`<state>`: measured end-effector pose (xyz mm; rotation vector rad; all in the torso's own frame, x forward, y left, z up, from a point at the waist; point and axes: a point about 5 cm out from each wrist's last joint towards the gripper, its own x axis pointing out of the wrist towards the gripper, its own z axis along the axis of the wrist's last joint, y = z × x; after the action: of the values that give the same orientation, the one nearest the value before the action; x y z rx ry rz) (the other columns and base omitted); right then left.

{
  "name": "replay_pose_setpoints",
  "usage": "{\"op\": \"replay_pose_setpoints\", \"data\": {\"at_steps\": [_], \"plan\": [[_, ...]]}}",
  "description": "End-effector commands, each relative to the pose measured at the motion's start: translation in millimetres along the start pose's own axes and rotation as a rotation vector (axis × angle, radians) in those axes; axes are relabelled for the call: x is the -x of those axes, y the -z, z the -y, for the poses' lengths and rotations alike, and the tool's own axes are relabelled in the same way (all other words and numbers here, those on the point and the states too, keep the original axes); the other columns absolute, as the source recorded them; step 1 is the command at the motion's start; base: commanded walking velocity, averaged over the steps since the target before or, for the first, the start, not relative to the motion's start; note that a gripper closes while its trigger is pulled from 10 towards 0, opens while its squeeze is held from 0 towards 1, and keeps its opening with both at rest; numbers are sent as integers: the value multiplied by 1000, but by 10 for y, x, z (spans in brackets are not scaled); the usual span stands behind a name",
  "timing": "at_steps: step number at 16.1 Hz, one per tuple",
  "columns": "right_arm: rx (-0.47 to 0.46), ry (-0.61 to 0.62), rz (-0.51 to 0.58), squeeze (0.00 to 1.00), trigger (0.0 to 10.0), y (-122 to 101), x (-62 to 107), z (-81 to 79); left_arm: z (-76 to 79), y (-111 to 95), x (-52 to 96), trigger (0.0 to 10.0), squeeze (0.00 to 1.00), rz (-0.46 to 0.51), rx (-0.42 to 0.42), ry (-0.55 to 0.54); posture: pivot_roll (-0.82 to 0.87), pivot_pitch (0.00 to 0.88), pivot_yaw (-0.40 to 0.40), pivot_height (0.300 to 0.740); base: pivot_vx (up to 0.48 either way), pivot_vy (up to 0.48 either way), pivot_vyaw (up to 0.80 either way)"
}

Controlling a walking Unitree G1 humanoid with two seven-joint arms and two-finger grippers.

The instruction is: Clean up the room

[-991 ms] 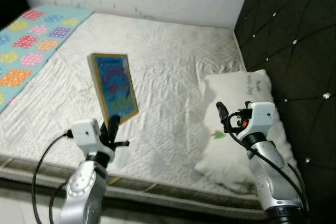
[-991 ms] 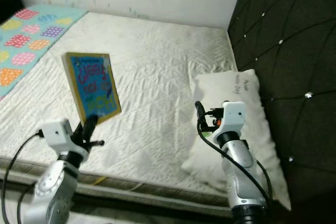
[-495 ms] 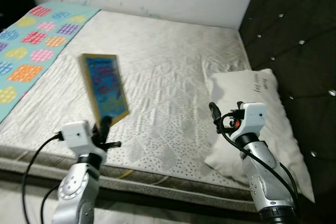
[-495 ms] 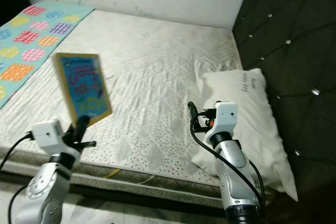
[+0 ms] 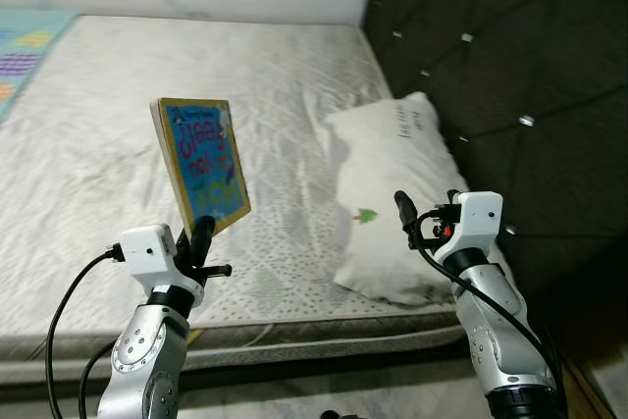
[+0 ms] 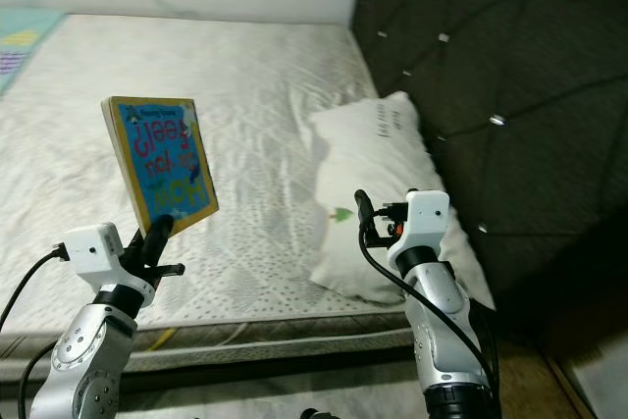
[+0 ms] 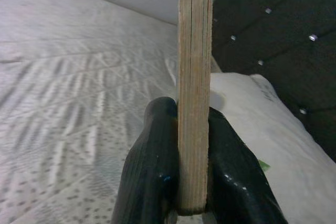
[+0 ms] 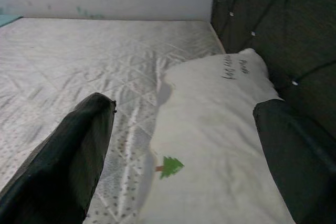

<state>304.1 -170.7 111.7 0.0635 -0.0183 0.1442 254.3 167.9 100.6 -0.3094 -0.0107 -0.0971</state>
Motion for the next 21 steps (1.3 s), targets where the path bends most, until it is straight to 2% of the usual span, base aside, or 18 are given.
{"op": "replay_pose_setpoints", "data": {"at_steps": [1, 4, 13, 16, 17, 18, 21], "plan": [[2, 9, 4, 0, 10000, -21, -3, 20, 61, -113, -18, 10000, 0, 60, -6, 40, -16, 96, -53, 740, 0, 0, -800], [3, 10, 4, 0, 10000, -21, 0, 25, 75, -113, -14, 10000, 0, 61, -3, 51, -17, 97, -52, 740, 0, 0, -527], [7, 8, 5, 0, 10000, -19, 5, 31, 28, -48, -17, 10000, 0, 28, -3, 10, -18, 95, -53, 740, 0, 0, 0], [14, 9, -4, 0, 10000, -10, 39, 59, -10, 33, -23, 10000, 0, -21, 66, -19, -26, 107, -66, 740, 0, 0, 0], [15, 6, -10, 0, 10000, -7, 49, 67, -22, 88, -32, 10000, 0, -63, 109, -25, -30, 113, -70, 740, 0, 0, 0], [18, 2, -15, 0, 10000, -14, 59, 75, -37, 146, -53, 10000, 0, -107, 194, -32, -39, 125, -77, 740, 0, 0, 0], [-3, -8, -54, 0, 10000, 6, 116, 91, -9, 213, -54, 10000, 0, -169, 238, 2, -58, 160, -90, 740, 0, 0, 0]]}}
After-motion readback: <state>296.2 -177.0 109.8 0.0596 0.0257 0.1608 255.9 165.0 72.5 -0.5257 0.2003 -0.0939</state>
